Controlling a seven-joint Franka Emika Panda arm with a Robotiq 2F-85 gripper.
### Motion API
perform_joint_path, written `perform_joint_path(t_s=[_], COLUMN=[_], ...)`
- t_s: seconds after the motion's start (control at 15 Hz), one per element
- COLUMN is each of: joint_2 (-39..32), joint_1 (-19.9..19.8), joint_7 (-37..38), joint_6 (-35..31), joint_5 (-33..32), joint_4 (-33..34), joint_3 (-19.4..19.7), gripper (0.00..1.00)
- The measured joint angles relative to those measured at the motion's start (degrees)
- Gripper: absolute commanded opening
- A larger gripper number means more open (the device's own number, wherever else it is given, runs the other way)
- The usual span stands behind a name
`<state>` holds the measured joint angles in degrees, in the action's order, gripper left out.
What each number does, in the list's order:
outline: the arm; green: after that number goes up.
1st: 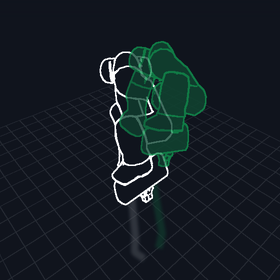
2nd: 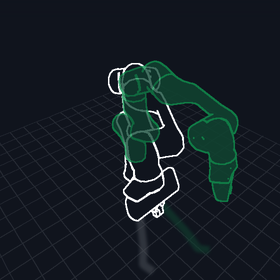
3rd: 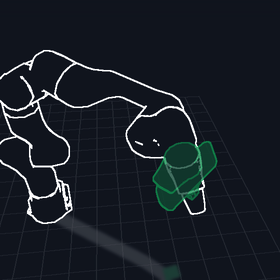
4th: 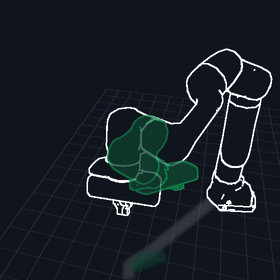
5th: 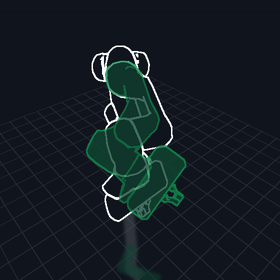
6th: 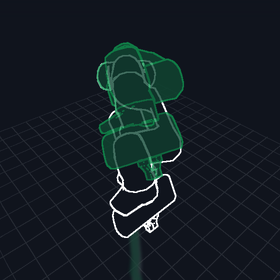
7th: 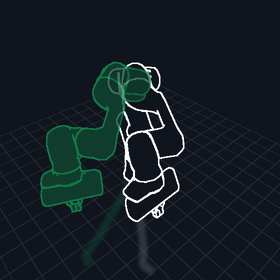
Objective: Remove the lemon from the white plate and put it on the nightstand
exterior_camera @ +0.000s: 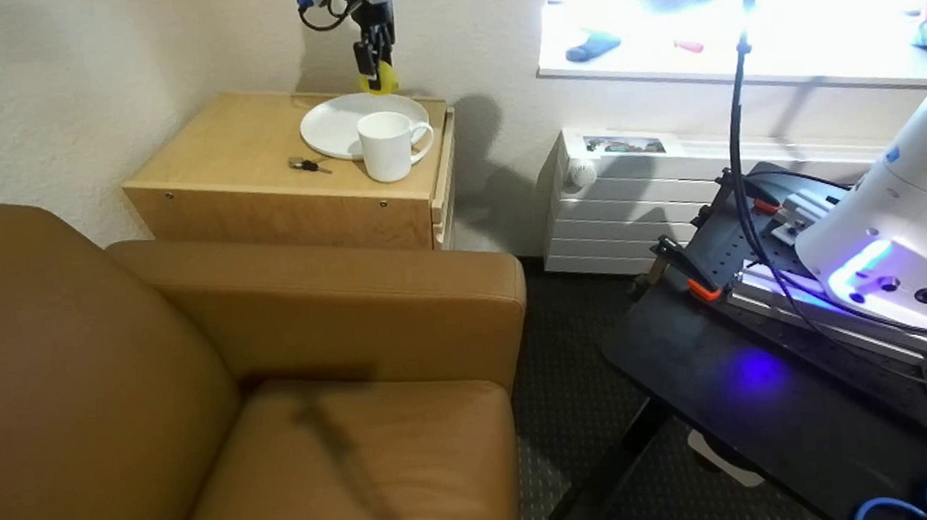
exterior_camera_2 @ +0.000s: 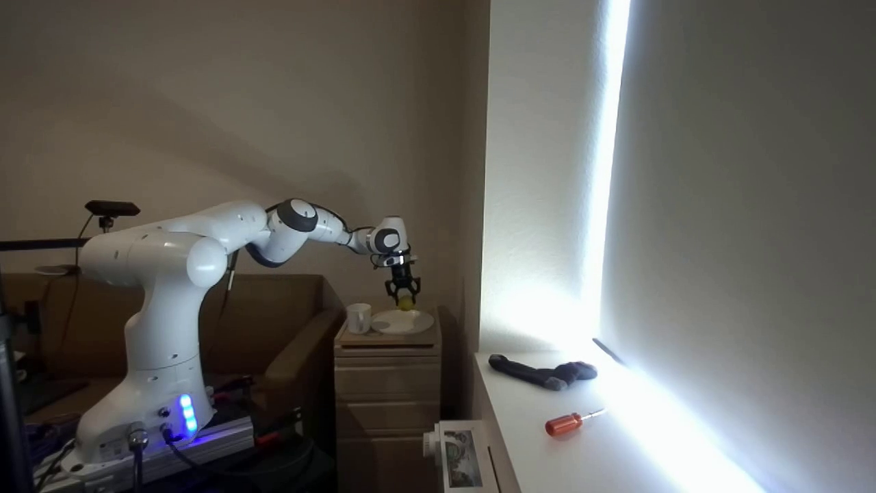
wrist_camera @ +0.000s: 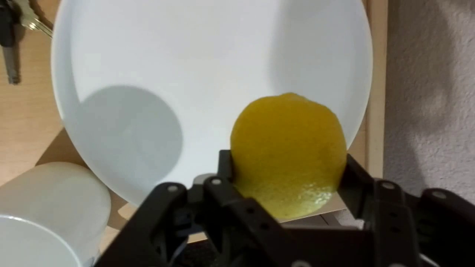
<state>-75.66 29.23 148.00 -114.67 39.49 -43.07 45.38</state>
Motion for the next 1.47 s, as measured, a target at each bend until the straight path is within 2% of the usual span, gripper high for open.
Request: perform_joint_path(t_s=[0.2, 0.6, 0.8, 1.07, 1.47], joint_2=[2.3, 6.7, 6.8, 4.8, 0.1], joint_1=[1.8, 11.3, 14.7, 15.7, 14.7], joint_7=[-5.6, -16.2, -22.1, -26.0, -26.1], joint_6=[-1.5, -1.8, -1.7, -2.0, -1.7], joint_5=[0.2, 0.2, 0.2, 0.2, 0.2], joint_4=[0.4, 0.4, 0.2, -0.4, -1.1], joint_3=[-0.2, -0.4, -1.5, -2.7, -2.8], gripper=[0.44, 0.44, 0.44, 0.44, 0.44])
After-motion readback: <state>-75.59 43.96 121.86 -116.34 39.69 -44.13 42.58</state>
